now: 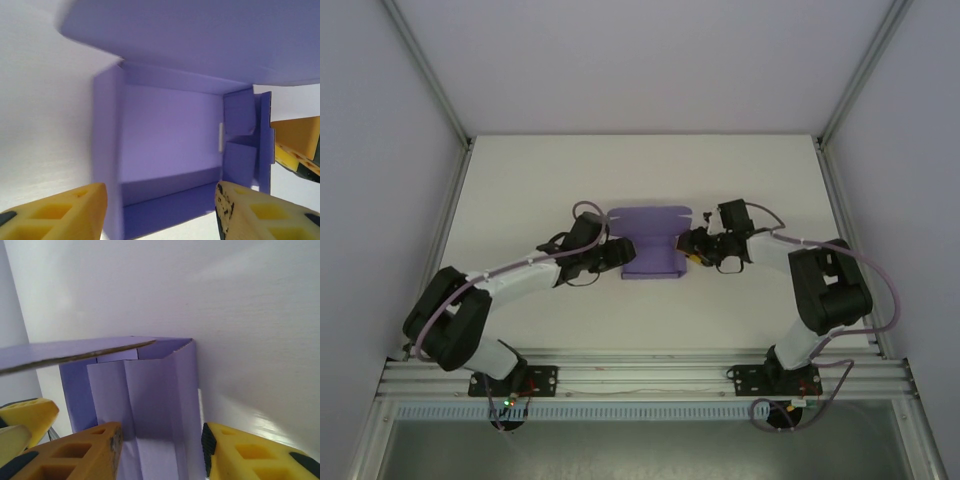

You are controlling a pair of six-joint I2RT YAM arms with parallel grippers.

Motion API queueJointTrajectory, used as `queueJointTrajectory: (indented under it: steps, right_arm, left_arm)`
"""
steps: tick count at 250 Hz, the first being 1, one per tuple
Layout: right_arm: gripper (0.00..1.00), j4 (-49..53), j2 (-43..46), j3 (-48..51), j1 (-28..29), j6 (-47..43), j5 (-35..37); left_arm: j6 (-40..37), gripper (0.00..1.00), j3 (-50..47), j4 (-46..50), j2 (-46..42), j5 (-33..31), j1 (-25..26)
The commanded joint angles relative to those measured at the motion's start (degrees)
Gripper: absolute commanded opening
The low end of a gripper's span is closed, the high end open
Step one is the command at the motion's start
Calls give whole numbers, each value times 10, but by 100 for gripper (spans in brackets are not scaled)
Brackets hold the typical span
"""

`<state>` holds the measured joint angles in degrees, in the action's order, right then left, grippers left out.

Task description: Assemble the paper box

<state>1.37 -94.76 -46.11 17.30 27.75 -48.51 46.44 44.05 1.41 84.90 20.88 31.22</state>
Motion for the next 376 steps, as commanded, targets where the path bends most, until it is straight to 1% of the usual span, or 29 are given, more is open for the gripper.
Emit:
queueJointTrajectory:
  steps: [1, 20, 53, 71, 86, 99, 122, 168, 189, 244, 276, 295, 311, 333, 348, 367, 376]
  right_arm:
    - [46, -15, 8, 6, 12, 13, -2]
    - [44, -10, 17, 9, 17, 13, 19]
    - [44, 28, 29, 10, 36, 4, 90]
    - [44, 19, 35, 21, 44, 11, 104]
    - [44, -30, 45, 46, 46, 38, 100]
    - [47, -84, 53, 69, 46, 67, 95]
    - [49, -173, 51, 99, 47, 114, 92]
    - [49, -304, 27, 115, 63, 177, 76]
    - [49, -339, 25, 116, 71, 194, 68]
    - [49, -329, 15, 105, 92, 189, 72]
    - [48, -329, 10, 113, 96, 181, 76]
    - [49, -281, 34, 107, 96, 154, 91]
    - [51, -213, 68, 94, 96, 118, 115]
    - [54, -130, 117, 81, 95, 83, 161]
    - [58, -74, 153, 74, 93, 66, 209]
    - [64, -12, 198, 74, 92, 56, 294]
    - [66, 10, 219, 77, 91, 52, 333]
  left_arm:
    - [-9, 56, 11, -35, 5, 21, -1]
    - [-9, 56, 11, -31, 12, 19, -1]
    - [-3, 56, -4, -49, 18, 30, -1]
    - [-1, 56, -13, -52, 23, 36, 0]
    - [1, 56, -23, -67, 25, 41, -1]
    - [3, 56, -29, -80, 29, 45, 0]
    - [5, 56, -34, -101, 36, 59, 2]
    - [9, 56, -33, -123, 49, 67, 15]
    - [14, 56, -32, -131, 56, 72, 20]
    - [17, 56, -22, -149, 70, 82, 24]
    - [14, 54, -12, -148, 70, 95, 25]
    - [0, 54, 4, -125, 50, 98, 26]
    - [-21, 55, 24, -74, 16, 70, 31]
    - [-39, 56, 51, 26, -44, 2, 37]
    - [-28, 56, 56, 105, -90, -66, 38]
    - [-5, 56, 54, 218, -146, -183, 37]
    - [5, 57, 50, 265, -165, -235, 34]
